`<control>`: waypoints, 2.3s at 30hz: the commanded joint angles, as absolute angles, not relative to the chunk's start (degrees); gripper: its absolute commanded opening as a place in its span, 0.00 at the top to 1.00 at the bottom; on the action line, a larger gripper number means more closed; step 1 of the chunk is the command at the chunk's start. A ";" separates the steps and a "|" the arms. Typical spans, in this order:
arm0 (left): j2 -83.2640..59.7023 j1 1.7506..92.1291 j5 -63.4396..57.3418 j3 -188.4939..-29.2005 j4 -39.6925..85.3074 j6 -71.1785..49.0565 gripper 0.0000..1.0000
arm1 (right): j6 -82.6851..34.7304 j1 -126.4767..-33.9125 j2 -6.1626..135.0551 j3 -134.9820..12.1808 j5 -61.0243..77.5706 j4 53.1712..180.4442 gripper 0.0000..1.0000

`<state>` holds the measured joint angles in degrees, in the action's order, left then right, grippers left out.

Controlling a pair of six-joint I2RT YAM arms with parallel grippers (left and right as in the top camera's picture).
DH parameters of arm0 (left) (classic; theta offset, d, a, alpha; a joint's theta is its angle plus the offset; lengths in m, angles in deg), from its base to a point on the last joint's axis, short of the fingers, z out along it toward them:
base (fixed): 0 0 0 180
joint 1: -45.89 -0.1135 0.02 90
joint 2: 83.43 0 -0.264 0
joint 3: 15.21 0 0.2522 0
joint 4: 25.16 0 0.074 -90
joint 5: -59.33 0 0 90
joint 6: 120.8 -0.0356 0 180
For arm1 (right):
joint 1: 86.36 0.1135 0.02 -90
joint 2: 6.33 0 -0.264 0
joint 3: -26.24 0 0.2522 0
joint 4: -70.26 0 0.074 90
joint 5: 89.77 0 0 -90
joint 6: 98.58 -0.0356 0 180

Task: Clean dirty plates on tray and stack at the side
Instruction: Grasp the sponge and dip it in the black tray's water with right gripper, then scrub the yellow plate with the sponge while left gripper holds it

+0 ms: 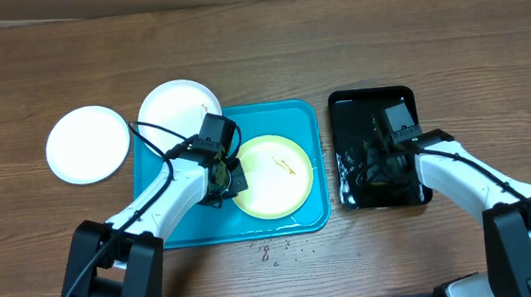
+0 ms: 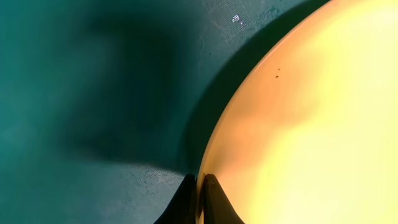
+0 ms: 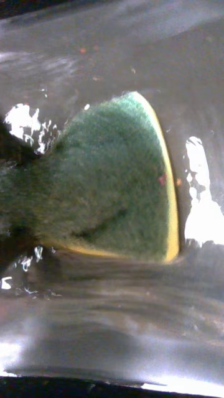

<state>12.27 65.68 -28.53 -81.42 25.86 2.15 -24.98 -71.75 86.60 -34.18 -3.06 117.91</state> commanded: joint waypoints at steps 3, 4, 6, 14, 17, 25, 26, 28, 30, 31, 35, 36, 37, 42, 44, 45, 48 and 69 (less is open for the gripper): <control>12.58 65.90 -29.61 -81.13 26.25 3.05 0.96 | -24.94 -71.97 86.86 -36.82 -2.25 121.36 0.96; 12.58 65.90 -29.61 -81.13 26.25 3.05 0.96 | -24.85 -71.97 86.42 -38.83 -2.25 123.64 0.96; 12.58 65.90 -29.63 -81.13 26.25 3.03 0.96 | -24.87 -71.94 85.16 -44.06 -2.23 129.65 0.96; 12.58 65.90 -29.65 -81.13 26.03 3.05 0.96 | -24.90 -71.94 83.17 -54.96 -2.47 141.65 0.96; 12.58 65.90 -29.67 -81.13 26.01 3.05 0.96 | -25.11 -71.97 83.36 -53.54 -2.01 140.77 0.96; 12.58 65.90 -29.80 -81.13 26.08 3.05 0.96 | -25.14 -71.86 83.36 -51.51 -1.81 138.85 0.96; 12.58 65.90 -29.80 -81.13 26.08 3.05 0.96 | -25.11 -71.86 83.36 -51.51 -1.81 138.72 0.96; 12.58 65.90 -29.80 -81.13 26.05 3.05 0.96 | -25.07 -71.86 83.36 -51.49 -1.77 138.04 0.96; 12.58 65.90 -29.80 -81.13 26.05 3.05 0.96 | -24.65 -71.79 83.36 -51.49 0.09 137.67 0.96; 12.58 65.90 -29.80 -81.13 26.03 3.07 0.96 | -24.59 -71.79 83.36 -51.49 1.66 137.69 0.96; 12.58 65.90 -29.78 -81.13 26.03 3.05 0.96 | -21.27 -71.64 83.36 -51.49 11.04 137.58 0.96; 12.58 65.90 -29.78 -81.13 26.01 3.05 0.96 | -20.22 -71.42 83.36 -51.49 13.64 137.08 0.96; 12.58 65.90 -29.80 -81.13 25.99 3.05 0.96 | -19.10 -71.03 83.36 -51.49 16.07 136.47 0.96; 12.58 65.90 -29.76 -81.13 25.64 3.05 0.96 | -17.20 -66.09 83.36 -51.49 18.93 133.56 0.96; 12.58 65.90 -29.74 -81.13 25.62 3.05 0.96 | -17.07 -63.24 83.39 -51.49 18.01 132.03 0.96; 12.58 65.90 -29.71 -81.13 25.62 3.07 0.96 | -17.07 -61.82 83.39 -51.49 17.07 131.13 0.96; 12.58 65.90 -29.65 -81.13 25.66 3.03 0.96 | -17.07 -56.80 83.76 -51.49 12.13 128.36 0.96; 12.58 65.90 -29.63 -81.13 25.66 3.05 0.96 | -17.07 -46.46 97.85 -51.49 -6.64 115.49 0.60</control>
<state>12.27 65.68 -28.53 -81.42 25.66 2.15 -17.27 -46.52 98.47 -51.47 -4.66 116.21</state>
